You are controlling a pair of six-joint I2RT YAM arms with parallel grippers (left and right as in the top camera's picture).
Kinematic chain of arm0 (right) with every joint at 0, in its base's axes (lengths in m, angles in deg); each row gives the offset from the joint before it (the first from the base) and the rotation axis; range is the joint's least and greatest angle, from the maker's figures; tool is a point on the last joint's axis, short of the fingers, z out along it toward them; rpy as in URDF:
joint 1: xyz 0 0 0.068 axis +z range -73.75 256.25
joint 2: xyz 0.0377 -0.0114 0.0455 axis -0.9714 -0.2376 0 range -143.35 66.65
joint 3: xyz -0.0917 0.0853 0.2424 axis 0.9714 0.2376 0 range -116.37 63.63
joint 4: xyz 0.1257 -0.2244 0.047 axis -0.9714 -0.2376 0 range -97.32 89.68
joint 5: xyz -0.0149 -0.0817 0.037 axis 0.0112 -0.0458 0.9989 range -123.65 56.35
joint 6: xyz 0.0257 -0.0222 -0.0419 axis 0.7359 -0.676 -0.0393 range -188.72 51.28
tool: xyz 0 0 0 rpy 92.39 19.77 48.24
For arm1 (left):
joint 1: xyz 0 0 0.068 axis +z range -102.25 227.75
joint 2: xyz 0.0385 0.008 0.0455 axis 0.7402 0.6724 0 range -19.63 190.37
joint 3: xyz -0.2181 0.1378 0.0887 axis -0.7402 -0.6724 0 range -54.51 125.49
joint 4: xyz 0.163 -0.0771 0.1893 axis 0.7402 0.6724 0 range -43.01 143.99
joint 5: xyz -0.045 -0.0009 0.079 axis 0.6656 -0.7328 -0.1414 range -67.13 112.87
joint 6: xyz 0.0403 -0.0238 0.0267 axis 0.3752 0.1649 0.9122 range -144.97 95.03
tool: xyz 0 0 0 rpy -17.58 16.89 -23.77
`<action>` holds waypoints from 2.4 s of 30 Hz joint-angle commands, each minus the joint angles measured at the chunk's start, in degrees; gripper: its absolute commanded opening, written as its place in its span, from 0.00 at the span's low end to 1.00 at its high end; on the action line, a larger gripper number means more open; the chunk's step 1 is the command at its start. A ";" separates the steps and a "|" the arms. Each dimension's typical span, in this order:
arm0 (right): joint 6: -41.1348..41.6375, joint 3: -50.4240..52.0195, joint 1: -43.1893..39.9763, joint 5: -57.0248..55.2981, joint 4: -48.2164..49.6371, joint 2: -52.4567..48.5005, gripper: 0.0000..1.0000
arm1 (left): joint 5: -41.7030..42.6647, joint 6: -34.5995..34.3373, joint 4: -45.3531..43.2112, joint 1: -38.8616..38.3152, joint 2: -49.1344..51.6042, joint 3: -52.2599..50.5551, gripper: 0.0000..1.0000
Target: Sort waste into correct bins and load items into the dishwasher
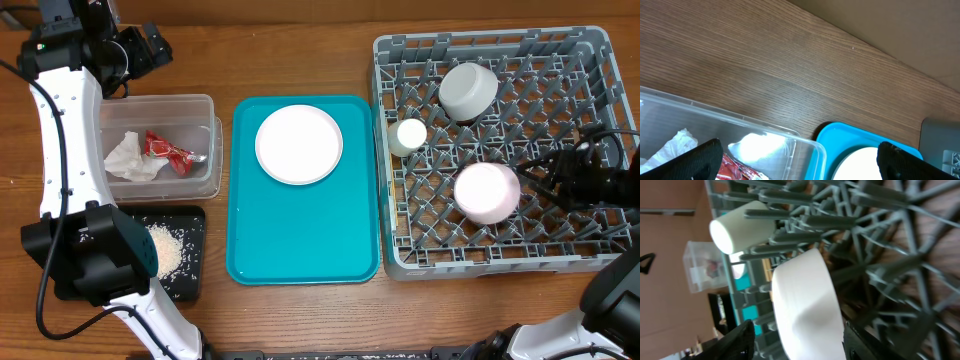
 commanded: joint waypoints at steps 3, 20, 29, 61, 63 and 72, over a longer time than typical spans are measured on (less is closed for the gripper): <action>5.81 -7.26 -1.14 -8.52 1.99 -0.33 0.62 | -0.55 -0.39 -0.07 0.17 0.39 1.29 1.00; 24.24 -34.16 -0.96 -15.15 9.29 -0.33 1.00 | -0.52 -0.42 -2.89 0.17 0.39 1.29 1.00; 27.36 -34.12 -0.96 -15.17 8.46 -0.33 1.00 | -0.52 -0.42 -4.15 0.15 0.39 1.29 1.00; 27.34 -34.12 -0.98 -15.19 8.48 -0.33 1.00 | -9.70 -4.22 7.52 -17.62 0.94 -0.17 0.43; 27.34 -34.12 -0.98 -15.19 8.46 -0.33 1.00 | -11.80 -4.20 6.64 -19.67 1.27 -0.22 0.48; 27.39 -34.12 -0.98 -15.15 9.42 -0.33 1.00 | -19.47 -4.24 0.37 -18.18 0.85 -0.09 0.78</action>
